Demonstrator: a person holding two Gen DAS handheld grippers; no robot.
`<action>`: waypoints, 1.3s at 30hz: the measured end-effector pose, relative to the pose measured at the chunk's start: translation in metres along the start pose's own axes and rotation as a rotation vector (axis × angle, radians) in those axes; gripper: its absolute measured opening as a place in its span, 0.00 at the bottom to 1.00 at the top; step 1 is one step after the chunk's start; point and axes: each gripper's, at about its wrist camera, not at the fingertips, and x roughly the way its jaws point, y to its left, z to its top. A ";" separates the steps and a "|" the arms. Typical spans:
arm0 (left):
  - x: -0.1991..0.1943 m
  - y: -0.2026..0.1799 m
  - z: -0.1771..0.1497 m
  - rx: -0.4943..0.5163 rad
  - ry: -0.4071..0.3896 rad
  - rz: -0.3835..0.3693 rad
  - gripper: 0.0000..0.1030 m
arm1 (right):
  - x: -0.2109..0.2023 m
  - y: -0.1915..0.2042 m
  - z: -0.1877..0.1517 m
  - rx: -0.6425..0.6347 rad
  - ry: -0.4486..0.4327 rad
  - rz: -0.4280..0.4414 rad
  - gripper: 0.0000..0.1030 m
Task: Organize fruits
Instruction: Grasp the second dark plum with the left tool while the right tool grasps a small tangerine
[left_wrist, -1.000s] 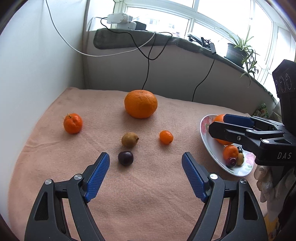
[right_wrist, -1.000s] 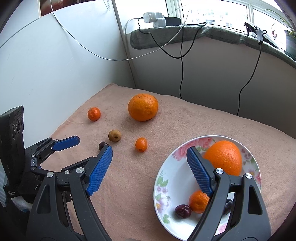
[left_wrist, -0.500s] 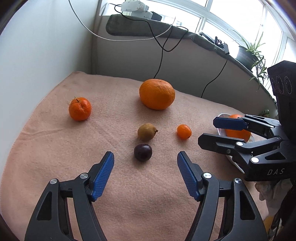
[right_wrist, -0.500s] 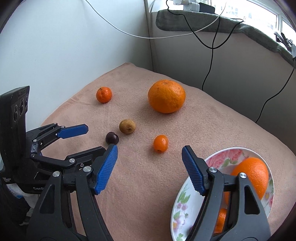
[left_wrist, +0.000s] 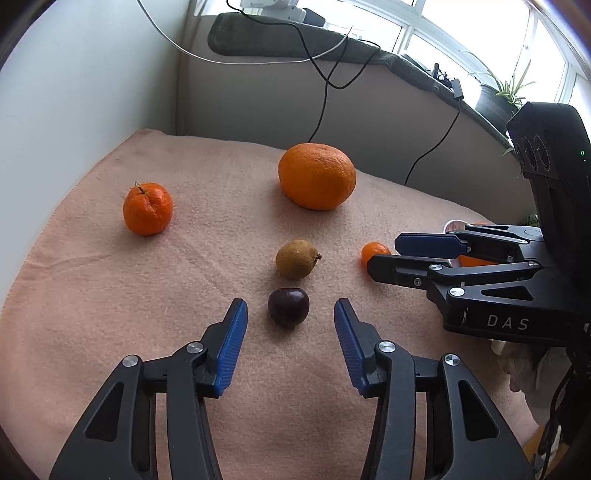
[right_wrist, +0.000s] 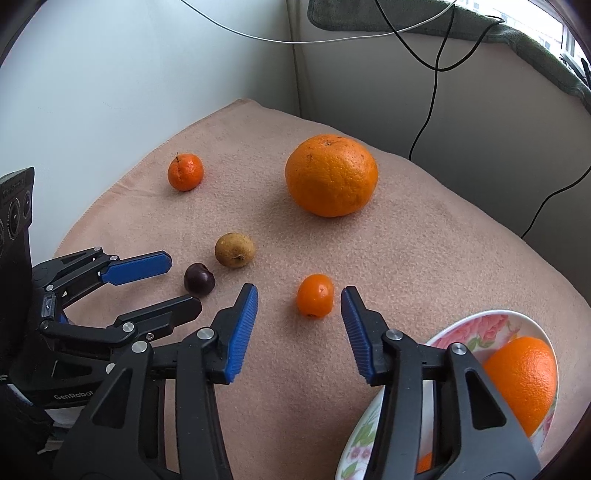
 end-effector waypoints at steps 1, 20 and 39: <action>0.001 0.000 0.000 0.000 0.003 0.001 0.43 | 0.002 0.000 0.000 -0.001 0.004 -0.001 0.41; 0.016 0.001 0.004 -0.013 0.034 -0.014 0.23 | 0.023 0.004 0.007 -0.014 0.054 -0.053 0.23; -0.024 -0.022 0.002 0.006 -0.038 -0.057 0.23 | -0.033 0.003 -0.017 0.042 -0.065 -0.008 0.23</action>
